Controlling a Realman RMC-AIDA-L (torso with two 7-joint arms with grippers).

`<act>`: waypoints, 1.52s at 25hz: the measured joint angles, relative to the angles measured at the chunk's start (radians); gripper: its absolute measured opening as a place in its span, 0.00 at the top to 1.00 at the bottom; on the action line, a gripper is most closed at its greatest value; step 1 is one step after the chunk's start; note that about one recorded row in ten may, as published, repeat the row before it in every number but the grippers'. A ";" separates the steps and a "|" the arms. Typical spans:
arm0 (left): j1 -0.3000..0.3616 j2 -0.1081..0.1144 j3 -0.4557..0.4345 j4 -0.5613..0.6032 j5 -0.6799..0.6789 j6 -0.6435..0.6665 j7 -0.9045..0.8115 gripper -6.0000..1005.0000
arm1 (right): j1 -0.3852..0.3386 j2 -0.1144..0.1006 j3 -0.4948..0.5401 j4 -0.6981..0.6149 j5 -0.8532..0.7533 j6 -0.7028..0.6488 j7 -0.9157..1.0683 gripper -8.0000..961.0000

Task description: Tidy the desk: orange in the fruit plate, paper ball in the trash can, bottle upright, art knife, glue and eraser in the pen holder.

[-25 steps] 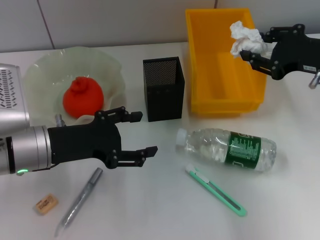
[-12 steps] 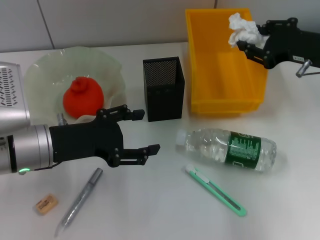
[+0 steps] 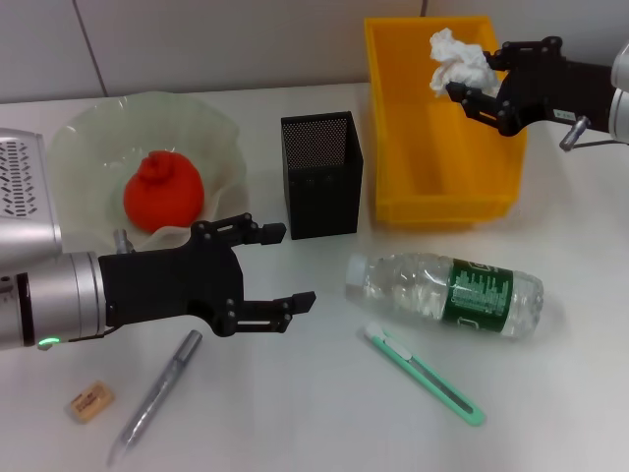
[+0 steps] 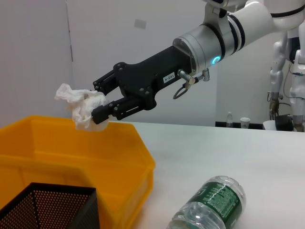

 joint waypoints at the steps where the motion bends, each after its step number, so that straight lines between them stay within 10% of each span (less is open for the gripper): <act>1: 0.000 0.000 0.000 0.000 0.000 0.000 0.000 0.15 | 0.002 0.000 0.001 0.004 0.000 -0.002 0.000 0.53; 38: 0.003 0.002 0.014 0.003 0.000 0.008 -0.004 0.15 | -0.069 0.003 -0.004 -0.054 0.063 -0.041 0.021 0.28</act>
